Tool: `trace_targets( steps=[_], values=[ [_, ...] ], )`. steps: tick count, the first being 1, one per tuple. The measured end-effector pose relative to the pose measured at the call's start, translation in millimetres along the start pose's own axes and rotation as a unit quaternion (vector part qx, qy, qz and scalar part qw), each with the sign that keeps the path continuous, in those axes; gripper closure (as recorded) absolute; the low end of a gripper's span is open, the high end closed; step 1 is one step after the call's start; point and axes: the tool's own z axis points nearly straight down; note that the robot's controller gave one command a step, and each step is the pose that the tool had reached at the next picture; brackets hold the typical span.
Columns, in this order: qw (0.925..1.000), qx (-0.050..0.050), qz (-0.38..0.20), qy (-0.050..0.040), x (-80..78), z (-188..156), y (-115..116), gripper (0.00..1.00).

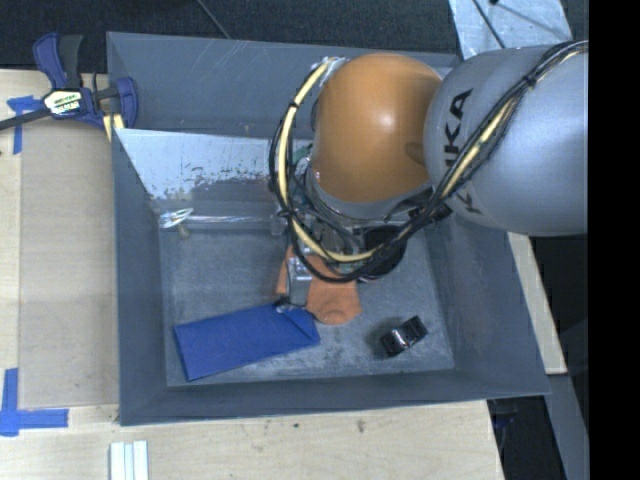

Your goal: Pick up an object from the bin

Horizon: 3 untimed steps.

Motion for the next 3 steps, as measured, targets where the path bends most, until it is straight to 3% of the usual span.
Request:
trace_targets(
  steps=[1, 2, 3],
  values=[
    [1.0, -0.001, 0.001, -0.004, -1.3, -4.9, -0.5, 0.0],
    [0.9996, -0.002, -0.027, -0.0048, -12.7, 13.3, -39.6, 0.0],
    [0.9995, 0.001, -0.032, -0.0049, -27.2, 55.0, -67.3, 0.0]
  ],
)
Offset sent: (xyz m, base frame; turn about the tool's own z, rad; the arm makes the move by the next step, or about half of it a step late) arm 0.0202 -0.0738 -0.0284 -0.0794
